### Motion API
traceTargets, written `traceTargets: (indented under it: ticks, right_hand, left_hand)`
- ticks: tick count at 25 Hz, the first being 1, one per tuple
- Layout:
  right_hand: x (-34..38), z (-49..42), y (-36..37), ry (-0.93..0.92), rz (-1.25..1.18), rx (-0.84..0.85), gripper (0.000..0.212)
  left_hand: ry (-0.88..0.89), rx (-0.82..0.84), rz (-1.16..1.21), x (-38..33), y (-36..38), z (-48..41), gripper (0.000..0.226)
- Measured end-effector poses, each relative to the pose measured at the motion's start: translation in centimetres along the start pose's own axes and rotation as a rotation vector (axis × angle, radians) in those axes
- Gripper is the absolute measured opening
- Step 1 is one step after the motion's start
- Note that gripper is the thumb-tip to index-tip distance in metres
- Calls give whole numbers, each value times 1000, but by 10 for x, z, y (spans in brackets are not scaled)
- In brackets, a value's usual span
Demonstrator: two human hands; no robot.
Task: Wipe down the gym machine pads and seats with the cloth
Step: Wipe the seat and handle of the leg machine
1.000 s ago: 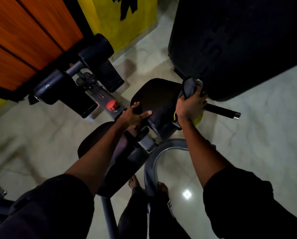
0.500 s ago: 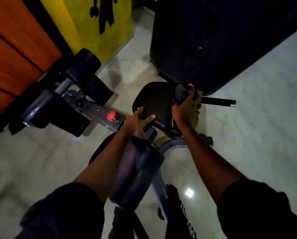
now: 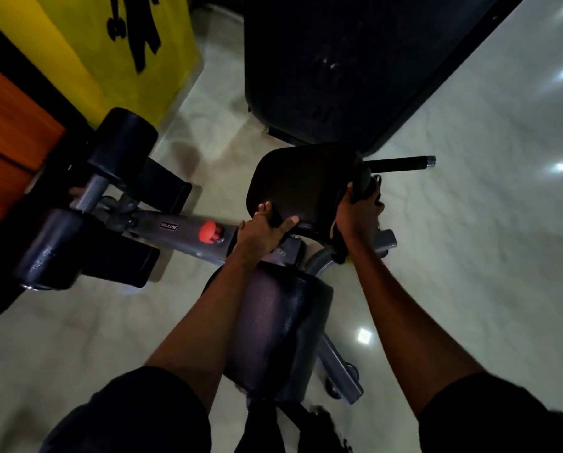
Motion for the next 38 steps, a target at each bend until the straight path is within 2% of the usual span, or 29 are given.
traceTargets:
  ticks: [3, 6, 9, 12, 14, 16, 21, 24, 30, 33, 36, 38]
  right_hand:
    - [-25, 1, -2, 119, -41, -3, 62]
    - [-26, -6, 0, 123, -126, 16, 58]
    - [-29, 14, 0, 26, -148, 33, 62]
    - [-48, 44, 8, -147, -183, 201, 78]
    - [-59, 61, 12, -241, -97, 272, 93]
    - [-60, 66, 13, -288, -1, 236, 98]
    - [-39, 64, 7, -408, 112, 136, 98]
    - [-27, 69, 11, -441, 195, 86, 90]
    - [-33, 71, 12, -362, 160, 176, 95]
    - [-27, 91, 8, -280, 225, 76, 91]
    - [25, 124, 31, -449, 448, 46, 85]
    - [71, 141, 62, -565, 545, 143, 84]
  left_hand:
    - [19, -23, 24, 0, -1, 1, 98]
    - [0, -26, 52, 3, -4, 0, 98]
    - [-10, 2, 73, 5, -10, 1, 104]
    - [9, 22, 60, 7, -12, -1, 93]
    - [10, 41, 10, 5, -11, 1, 89]
    - [-8, 61, -35, 5, -12, 3, 87]
    - [34, 75, -124, 9, -19, 2, 71]
    - [69, 116, -146, 16, -21, 1, 63]
    - [148, 117, -108, 38, -28, 16, 65]
    - [160, 52, -43, 65, -39, 34, 62]
    - [107, 6, -13, 113, -62, 50, 64]
    - [34, -51, -53, 154, -83, 66, 67]
Point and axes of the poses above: each hand's wrist, its own z-axis away from the middle knuckle, its own y-axis out of the palm, x = y × z, the point moved 8 cm from there along -z, towards the middle knuckle, and after that the axes turned 13 degrees about x, right-handed, at the moved point
